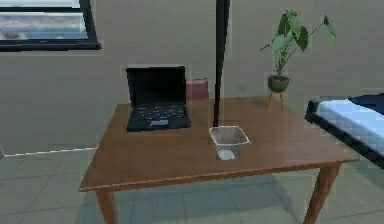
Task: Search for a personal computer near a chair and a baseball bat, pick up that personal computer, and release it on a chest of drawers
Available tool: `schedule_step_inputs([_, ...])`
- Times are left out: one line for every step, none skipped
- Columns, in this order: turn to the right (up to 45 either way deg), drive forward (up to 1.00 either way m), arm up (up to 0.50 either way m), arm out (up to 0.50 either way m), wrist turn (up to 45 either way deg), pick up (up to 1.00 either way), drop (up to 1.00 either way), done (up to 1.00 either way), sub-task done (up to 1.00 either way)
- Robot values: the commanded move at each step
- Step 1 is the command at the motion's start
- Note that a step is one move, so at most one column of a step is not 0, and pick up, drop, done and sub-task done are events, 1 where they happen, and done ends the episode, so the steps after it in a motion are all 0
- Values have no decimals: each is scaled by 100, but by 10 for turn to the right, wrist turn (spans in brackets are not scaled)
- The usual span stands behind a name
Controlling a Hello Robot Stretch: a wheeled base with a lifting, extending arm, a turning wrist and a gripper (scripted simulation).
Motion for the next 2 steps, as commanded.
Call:
schedule_step_inputs([0, 20, 0, 0, 0, 0, 0, 0, 0])
schedule_step_inputs([450, 0, 0, 0, 0, 0, 0, 0, 0])
